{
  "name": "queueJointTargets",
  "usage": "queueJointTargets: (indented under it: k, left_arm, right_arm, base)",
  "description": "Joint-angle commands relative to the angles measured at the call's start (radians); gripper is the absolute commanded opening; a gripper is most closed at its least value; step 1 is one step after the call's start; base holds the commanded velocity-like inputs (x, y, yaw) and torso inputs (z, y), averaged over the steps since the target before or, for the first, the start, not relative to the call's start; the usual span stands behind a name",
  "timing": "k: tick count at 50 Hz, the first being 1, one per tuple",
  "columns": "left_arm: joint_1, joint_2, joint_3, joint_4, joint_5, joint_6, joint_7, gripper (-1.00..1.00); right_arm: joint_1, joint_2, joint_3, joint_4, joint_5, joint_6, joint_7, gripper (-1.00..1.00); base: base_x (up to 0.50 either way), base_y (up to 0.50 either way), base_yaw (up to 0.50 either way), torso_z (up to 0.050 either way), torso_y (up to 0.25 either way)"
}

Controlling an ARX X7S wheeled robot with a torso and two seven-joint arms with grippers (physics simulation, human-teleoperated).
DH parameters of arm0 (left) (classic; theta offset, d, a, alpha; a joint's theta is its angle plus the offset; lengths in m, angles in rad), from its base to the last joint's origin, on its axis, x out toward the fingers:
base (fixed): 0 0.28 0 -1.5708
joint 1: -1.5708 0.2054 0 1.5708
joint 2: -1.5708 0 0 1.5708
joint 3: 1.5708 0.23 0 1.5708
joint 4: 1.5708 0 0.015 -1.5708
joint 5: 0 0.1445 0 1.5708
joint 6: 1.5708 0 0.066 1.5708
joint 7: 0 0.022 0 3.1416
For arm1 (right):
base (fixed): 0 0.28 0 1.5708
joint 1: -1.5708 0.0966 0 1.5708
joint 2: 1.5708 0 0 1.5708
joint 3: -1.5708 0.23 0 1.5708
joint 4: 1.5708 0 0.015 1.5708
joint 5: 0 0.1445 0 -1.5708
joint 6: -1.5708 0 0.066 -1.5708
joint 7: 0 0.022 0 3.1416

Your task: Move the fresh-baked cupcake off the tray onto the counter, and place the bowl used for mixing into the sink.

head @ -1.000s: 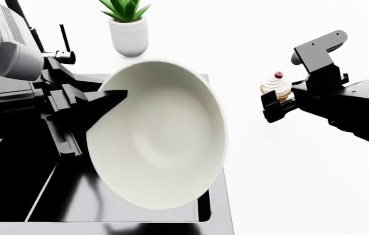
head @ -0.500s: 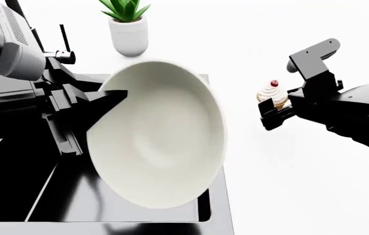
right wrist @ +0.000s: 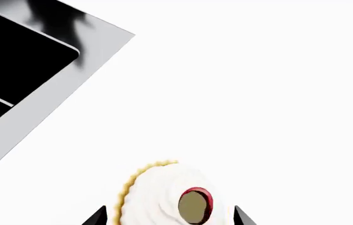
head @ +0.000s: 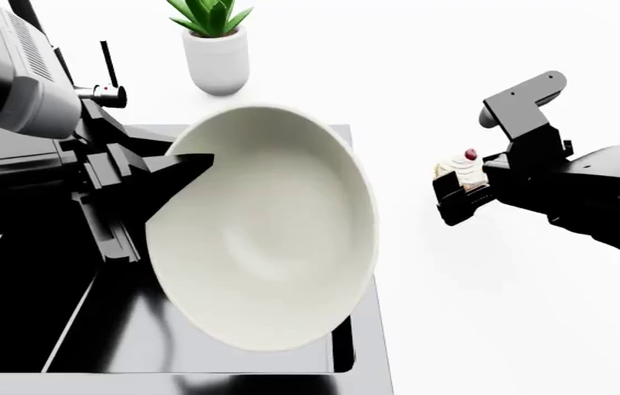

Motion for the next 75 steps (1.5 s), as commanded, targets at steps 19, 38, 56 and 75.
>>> queueJointTargets:
  k: [19, 38, 56, 75]
  left_arm:
    - [-0.013, 0.0, -0.002, 0.0, -0.007, -0.006, -0.009, -1.0]
    - [-0.013, 0.007, 0.004, -0.008, 0.007, -0.005, 0.001, -1.0]
    - [-0.081, 0.053, 0.067, -0.181, 0.128, -0.065, 0.009, -1.0]
    - [-0.088, 0.154, 0.207, -0.337, 0.313, -0.076, 0.102, -1.0]
  right_arm:
    - [0.038, 0.008, 0.009, -0.014, -0.002, 0.011, -0.006, 1.0]
    - [0.1, -0.003, 0.043, -0.025, 0.017, 0.009, -0.01, 1.0]
    - [0.182, 0.065, 0.172, -0.102, 0.099, 0.042, 0.04, 1.0]
    - [0.329, 0.111, 0.323, -0.165, 0.151, 0.021, 0.098, 1.0]
  base:
    - [0.0, 0.0, 0.0, 0.001, 0.001]
    - [0.0, 0.0, 0.0, 0.0, 0.0]
    - [0.0, 0.0, 0.0, 0.0, 0.0]
    - [0.0, 0.0, 0.0, 0.0, 0.001]
